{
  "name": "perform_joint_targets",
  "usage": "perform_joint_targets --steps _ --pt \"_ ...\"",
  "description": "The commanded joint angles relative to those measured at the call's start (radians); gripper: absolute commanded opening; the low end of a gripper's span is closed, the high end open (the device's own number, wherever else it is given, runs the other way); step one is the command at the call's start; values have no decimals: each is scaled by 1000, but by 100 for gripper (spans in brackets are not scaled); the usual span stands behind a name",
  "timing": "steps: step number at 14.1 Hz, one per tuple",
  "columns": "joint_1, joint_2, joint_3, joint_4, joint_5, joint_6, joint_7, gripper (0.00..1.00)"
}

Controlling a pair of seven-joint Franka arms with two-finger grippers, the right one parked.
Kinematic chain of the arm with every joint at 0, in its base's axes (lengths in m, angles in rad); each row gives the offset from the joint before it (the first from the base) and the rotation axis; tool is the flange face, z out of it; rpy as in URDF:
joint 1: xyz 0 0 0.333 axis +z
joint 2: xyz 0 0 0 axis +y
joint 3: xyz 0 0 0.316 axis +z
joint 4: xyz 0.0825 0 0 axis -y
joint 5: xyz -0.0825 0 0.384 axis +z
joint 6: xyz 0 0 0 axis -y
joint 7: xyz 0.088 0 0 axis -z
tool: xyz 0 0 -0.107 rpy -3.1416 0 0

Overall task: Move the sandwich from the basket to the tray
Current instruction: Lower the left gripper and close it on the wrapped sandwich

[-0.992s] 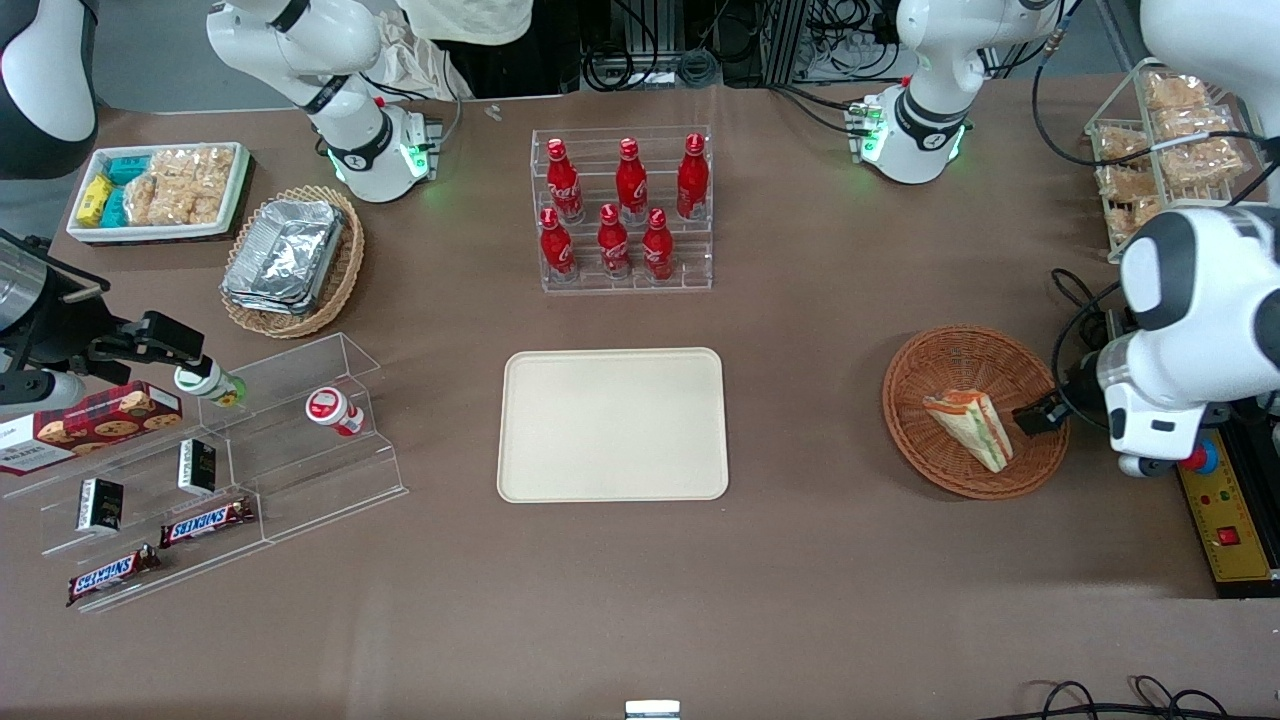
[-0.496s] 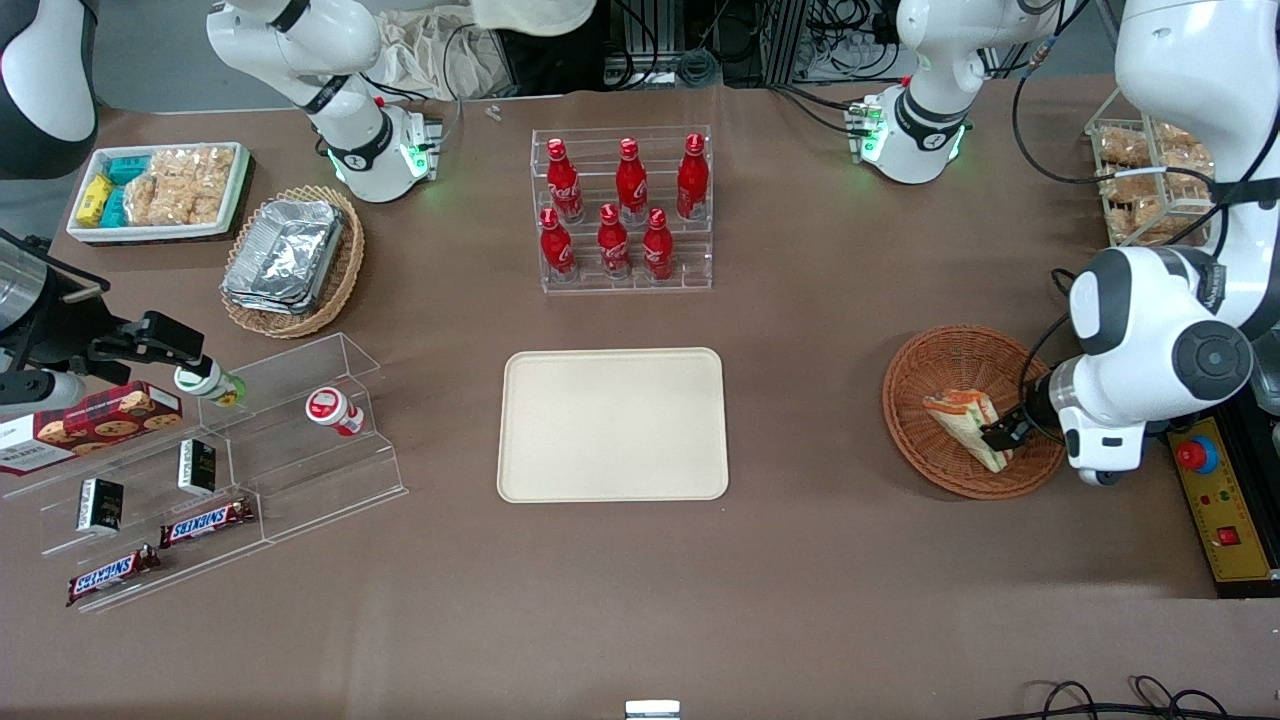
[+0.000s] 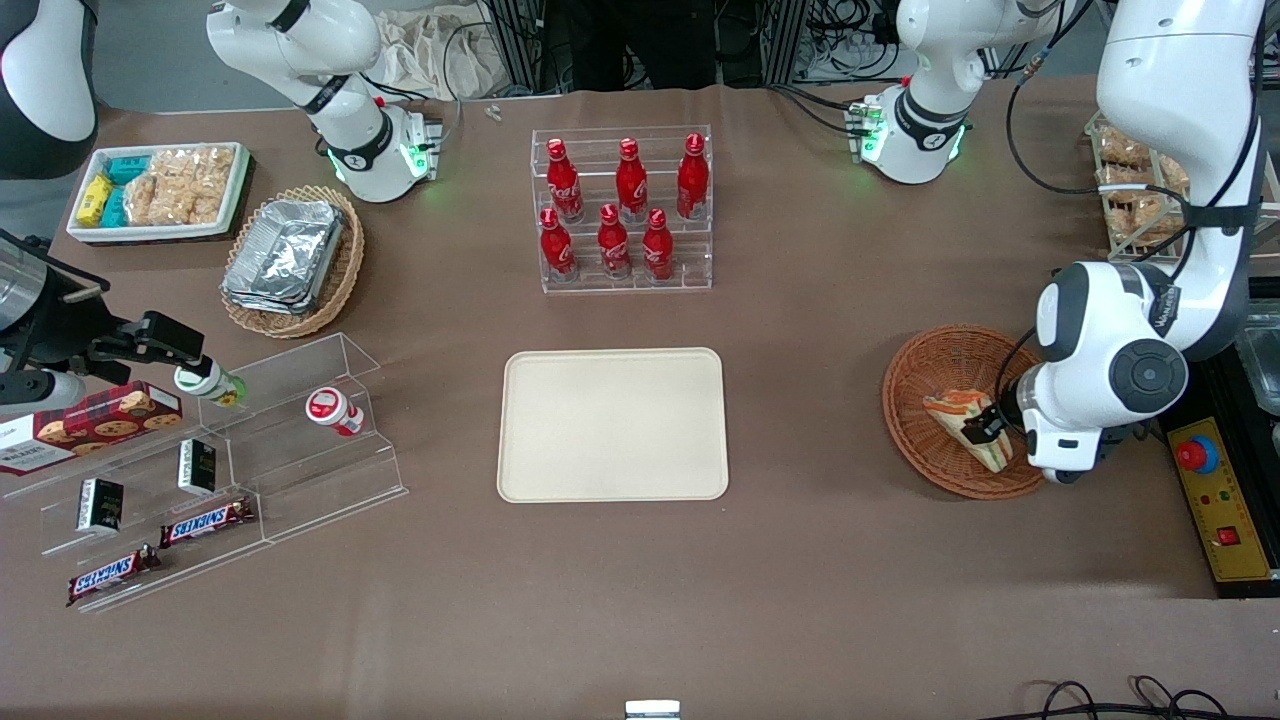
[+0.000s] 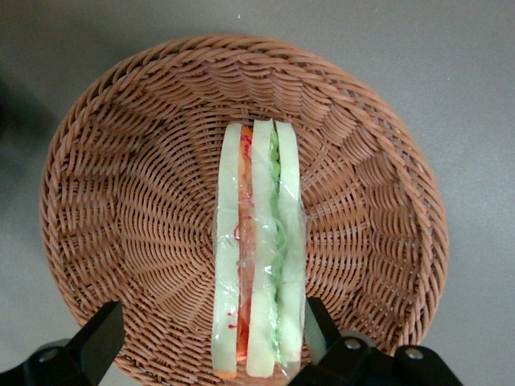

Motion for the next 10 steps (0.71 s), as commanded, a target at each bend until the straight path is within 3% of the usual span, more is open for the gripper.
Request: perform_joint_targets --steps 1,10 --pt "2 1 -2 -15 22 26 -24 100" --pt "2 70 -4 -15 4 133 -173 100"
